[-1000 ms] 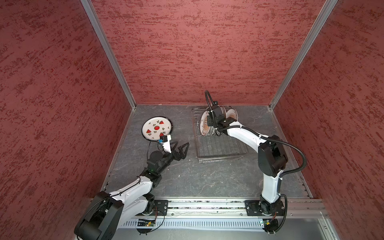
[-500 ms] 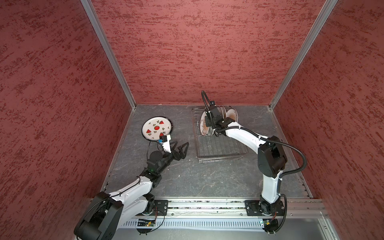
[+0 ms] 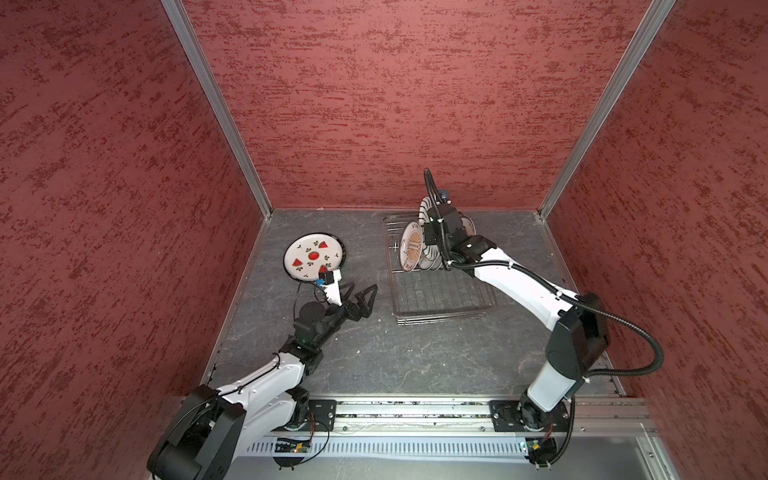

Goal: Unload the plates from the dish rack
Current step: 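Lift the blue-striped plate up out of the rack with the right gripper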

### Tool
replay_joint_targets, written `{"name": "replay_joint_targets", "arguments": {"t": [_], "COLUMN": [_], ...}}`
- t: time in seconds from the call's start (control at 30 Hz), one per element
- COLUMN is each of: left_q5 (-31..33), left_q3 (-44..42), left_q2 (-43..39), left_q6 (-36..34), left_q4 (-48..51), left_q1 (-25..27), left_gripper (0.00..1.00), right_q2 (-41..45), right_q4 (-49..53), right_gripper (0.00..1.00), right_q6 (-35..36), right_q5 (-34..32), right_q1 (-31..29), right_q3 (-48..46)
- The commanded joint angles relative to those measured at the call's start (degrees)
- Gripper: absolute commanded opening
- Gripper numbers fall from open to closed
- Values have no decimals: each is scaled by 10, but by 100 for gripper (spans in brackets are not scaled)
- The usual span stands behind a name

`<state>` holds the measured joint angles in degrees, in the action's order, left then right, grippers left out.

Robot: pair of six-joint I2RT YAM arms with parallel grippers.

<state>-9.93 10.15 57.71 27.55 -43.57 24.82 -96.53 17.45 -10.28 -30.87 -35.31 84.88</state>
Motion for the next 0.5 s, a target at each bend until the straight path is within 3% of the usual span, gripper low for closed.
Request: {"name": "replay_joint_targets", "arguments": {"t": [0.0, 0.27, 0.47], "left_q5": [9, 9, -9], "left_q3": [2, -7, 7], "left_q2": [-10, -12, 2], "left_q6": [0, 23, 49], "left_q4": [2, -16, -28], "left_q1": [1, 4, 10], "left_gripper": [99, 99, 99], "right_q2": [68, 220, 330], "right_q4": [-106, -223, -248], "right_gripper": [10, 9, 9], "right_q6": [18, 41, 20], "right_q5": [-32, 0, 56], "right_q1": [-2, -5, -5], "right_q3": [-31, -182, -273]}}
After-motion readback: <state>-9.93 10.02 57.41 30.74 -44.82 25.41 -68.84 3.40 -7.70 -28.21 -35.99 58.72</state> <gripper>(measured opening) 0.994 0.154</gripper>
